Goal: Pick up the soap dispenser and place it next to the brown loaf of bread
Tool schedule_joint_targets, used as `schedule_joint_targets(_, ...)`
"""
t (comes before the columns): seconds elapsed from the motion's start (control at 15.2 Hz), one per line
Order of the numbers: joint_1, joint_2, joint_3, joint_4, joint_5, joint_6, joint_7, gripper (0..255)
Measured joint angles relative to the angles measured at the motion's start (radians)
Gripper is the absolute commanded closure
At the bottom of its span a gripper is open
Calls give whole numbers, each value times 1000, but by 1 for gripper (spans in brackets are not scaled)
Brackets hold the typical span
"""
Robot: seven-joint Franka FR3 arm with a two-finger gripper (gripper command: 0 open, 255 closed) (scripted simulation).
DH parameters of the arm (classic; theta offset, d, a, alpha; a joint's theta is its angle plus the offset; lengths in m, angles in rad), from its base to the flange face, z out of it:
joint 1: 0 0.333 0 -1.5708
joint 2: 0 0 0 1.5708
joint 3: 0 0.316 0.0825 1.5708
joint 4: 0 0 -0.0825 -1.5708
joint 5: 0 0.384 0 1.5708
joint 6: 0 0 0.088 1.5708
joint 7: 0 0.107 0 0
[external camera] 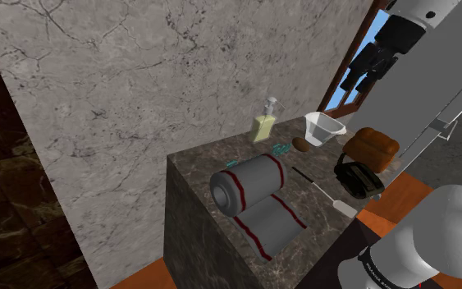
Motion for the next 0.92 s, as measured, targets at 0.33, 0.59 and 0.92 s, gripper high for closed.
schedule_joint_targets(0.33, -9, 87, -6, 1, -21, 74, -6, 0)
schedule_joint_targets(0.59, -18, 231, -13, 42, -45, 164, -9, 0)
schedule_joint_targets(0.92, -30, 404, -21, 109, -72, 254, -5, 0)
